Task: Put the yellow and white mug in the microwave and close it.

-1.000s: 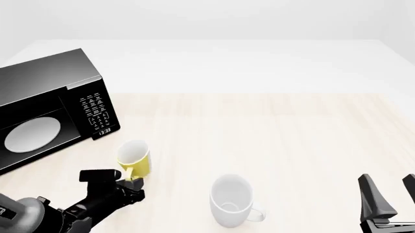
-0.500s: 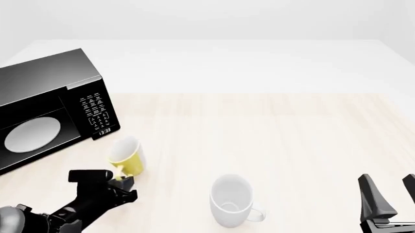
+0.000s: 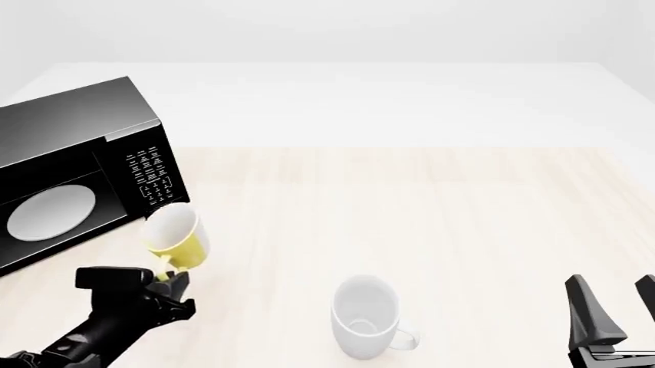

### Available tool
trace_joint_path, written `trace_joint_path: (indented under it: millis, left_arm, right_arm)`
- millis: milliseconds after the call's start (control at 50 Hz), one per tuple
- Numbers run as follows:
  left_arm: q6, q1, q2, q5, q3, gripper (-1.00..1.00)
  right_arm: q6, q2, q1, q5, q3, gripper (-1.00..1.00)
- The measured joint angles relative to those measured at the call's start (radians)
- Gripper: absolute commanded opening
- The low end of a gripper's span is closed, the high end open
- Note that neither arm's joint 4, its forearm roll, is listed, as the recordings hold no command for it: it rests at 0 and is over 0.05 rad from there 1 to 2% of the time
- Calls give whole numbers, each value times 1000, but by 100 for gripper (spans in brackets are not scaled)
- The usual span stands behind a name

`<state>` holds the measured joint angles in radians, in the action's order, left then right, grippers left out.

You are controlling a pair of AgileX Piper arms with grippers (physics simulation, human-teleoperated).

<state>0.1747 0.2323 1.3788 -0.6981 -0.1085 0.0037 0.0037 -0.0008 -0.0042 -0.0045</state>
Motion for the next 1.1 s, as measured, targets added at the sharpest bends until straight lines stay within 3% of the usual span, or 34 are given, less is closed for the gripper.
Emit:
trace_joint_path:
  millis: [560, 1100]
  left_arm:
    - [-81, -177, -169, 56, 39, -100]
    - [-122, -360, -140, 9, 38, -100]
  right_arm:
    - [0, 0, 0, 0, 0, 100]
    - [0, 0, 0, 0, 0, 100]
